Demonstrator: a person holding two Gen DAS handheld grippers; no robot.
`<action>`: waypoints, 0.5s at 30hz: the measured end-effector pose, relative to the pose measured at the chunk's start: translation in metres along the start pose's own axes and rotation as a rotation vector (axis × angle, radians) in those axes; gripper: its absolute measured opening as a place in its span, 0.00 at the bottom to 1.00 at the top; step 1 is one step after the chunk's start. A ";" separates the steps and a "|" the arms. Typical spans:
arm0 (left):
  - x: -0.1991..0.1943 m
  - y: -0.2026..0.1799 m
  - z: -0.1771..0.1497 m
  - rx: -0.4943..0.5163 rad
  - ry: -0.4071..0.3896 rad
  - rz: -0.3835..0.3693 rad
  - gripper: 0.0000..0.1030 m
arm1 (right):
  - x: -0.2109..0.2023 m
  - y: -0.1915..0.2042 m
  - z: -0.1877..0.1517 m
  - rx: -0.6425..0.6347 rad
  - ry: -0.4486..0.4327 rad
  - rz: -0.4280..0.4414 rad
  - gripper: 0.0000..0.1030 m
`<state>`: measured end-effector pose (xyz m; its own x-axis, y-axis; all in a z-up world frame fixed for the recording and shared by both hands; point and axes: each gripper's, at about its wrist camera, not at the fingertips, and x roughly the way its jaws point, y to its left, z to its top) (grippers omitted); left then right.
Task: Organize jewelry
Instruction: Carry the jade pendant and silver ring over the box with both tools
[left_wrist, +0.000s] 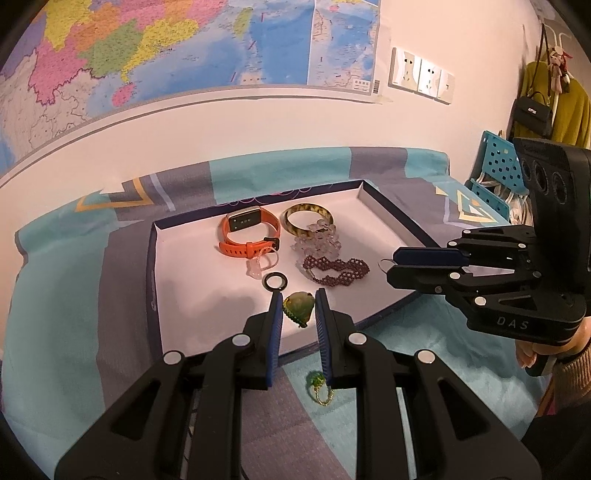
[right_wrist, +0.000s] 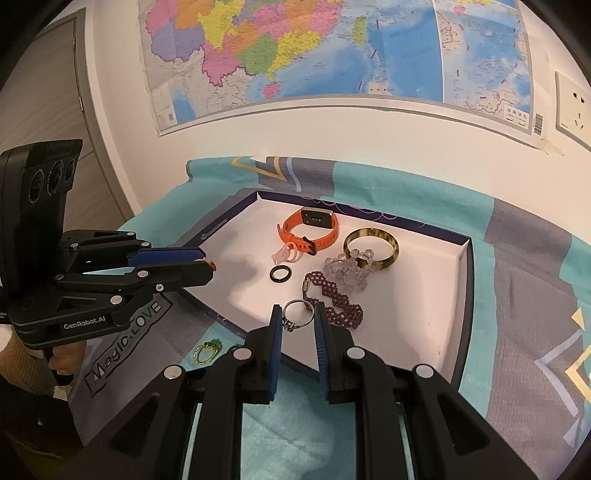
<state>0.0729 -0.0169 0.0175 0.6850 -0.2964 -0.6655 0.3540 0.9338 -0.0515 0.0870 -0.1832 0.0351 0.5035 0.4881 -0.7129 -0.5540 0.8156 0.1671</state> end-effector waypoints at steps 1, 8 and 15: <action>0.001 0.000 0.001 -0.001 -0.001 0.001 0.18 | 0.001 -0.001 0.001 0.000 0.001 -0.001 0.15; 0.009 0.005 0.006 -0.011 0.005 0.006 0.18 | 0.009 -0.003 0.004 -0.001 0.012 -0.007 0.15; 0.022 0.006 0.009 -0.021 0.023 0.000 0.18 | 0.023 -0.009 0.006 0.007 0.037 -0.018 0.15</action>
<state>0.0963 -0.0194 0.0091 0.6702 -0.2915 -0.6826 0.3399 0.9381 -0.0669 0.1078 -0.1772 0.0217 0.4885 0.4613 -0.7406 -0.5399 0.8266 0.1588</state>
